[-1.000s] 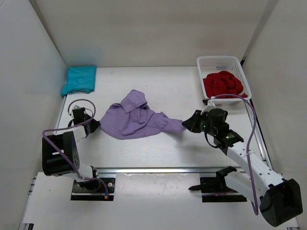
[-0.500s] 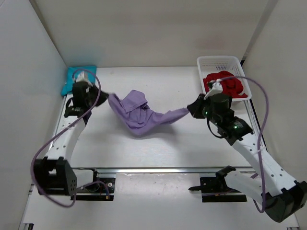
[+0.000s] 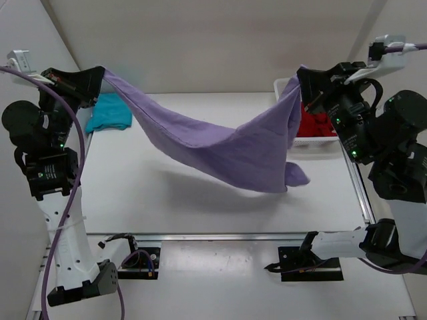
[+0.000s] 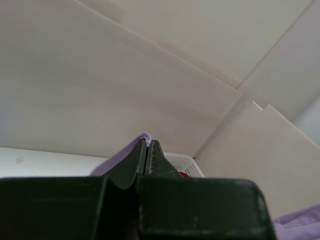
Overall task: Fold and stack the t-shirts
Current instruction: Flatten out the tshirt
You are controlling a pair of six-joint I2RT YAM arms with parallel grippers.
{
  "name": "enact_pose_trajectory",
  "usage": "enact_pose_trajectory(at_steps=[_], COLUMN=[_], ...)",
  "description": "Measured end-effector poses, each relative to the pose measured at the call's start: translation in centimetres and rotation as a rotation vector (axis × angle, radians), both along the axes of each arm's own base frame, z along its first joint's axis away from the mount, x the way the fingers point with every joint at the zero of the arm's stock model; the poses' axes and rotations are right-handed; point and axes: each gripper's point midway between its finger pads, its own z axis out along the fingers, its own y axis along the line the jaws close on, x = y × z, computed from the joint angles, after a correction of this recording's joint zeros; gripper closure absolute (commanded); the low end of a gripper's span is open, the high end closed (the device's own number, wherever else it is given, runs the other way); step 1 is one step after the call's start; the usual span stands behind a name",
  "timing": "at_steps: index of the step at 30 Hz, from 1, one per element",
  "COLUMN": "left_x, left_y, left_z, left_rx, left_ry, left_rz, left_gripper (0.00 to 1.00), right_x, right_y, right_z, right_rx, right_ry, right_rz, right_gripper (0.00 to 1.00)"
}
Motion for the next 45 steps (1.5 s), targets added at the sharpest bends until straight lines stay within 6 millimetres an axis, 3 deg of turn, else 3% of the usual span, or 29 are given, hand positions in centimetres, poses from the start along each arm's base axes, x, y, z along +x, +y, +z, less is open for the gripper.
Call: enact_pose_trajectory(at_steps=[2, 5, 6, 9, 13, 15, 17, 19, 21, 25, 27, 29, 32, 35, 36, 39, 42, 45], left_x=[0.6, 3.5, 4.8, 9.1, 14.1, 16.3, 18.7, 21.3, 23.4, 25.1, 24.6, 23.4, 21.9, 21.5, 21.4, 20.8, 18.1, 13.1], left_y=[0.2, 0.7, 1.0, 1.8, 1.4, 0.8, 0.3, 0.1, 0.4, 2.2, 4.0, 5.6, 7.0, 7.0, 7.0, 7.1, 7.2, 6.7], left_z=[-0.8, -5.3, -7.6, -16.2, -27.9, -31.6, -33.3, -32.7, -29.8, -18.7, -13.1, -9.4, -7.7, -9.3, -10.4, -15.6, -22.2, -28.5], left_rx=[-0.004, -0.022, -0.031, -0.055, -0.065, -0.061, -0.061, -0.068, -0.082, -0.126, -0.137, -0.148, -0.158, -0.167, -0.171, -0.185, -0.184, -0.157], left_ry=[0.023, 0.132, 0.186, 0.389, 0.674, 0.771, 0.823, 0.819, 0.759, 0.526, 0.388, 0.292, 0.244, 0.267, 0.287, 0.387, 0.496, 0.587], left_rz=[-0.001, 0.005, 0.010, 0.030, 0.040, 0.026, 0.013, 0.006, 0.007, 0.010, 0.036, 0.060, 0.088, 0.091, 0.093, 0.113, 0.167, 0.237], left_gripper=[1.00, 1.00, 1.00, 1.00, 1.00, 1.00, 1.00, 1.00, 1.00, 1.00, 1.00, 1.00, 1.00, 1.00, 1.00, 1.00, 1.00, 1.00], right_x=[0.9, 7.0, 9.0, 15.1, 23.5, 27.9, 31.5, 32.7, 33.0, 32.1, 30.0, 27.1, 23.1, 21.3, 21.3, 22.5, 23.2, 19.7], right_y=[-0.3, -3.8, -5.0, -6.7, -6.1, -5.7, -5.6, -5.7, -6.4, -8.6, -9.6, -10.4, -10.5, -10.3, -10.2, -10.1, -9.9, -8.9], right_z=[-0.2, -2.5, -4.0, -11.0, -21.3, -24.0, -25.3, -26.0, -24.7, -15.3, -9.6, -4.1, 0.8, 1.2, 0.3, -6.1, -18.1, -32.0], right_rx=[-0.050, -0.126, -0.152, -0.226, -0.280, -0.277, -0.249, -0.210, -0.163, -0.062, -0.025, 0.002, 0.010, 0.000, -0.008, -0.042, -0.098, -0.165], right_ry=[-0.011, 0.040, 0.074, 0.235, 0.494, 0.561, 0.559, 0.570, 0.543, 0.297, 0.155, 0.013, -0.114, -0.128, -0.109, 0.031, 0.286, 0.592], right_rz=[-0.048, -0.211, -0.250, -0.256, -0.150, -0.119, -0.101, -0.078, -0.076, -0.104, -0.113, -0.112, -0.106, -0.102, -0.103, -0.131, -0.170, -0.184], right_gripper=[1.00, 0.99, 1.00, 1.00, 1.00, 1.00, 1.00, 1.00, 1.00, 1.00, 1.00, 1.00, 1.00, 1.00, 1.00, 1.00, 1.00, 1.00])
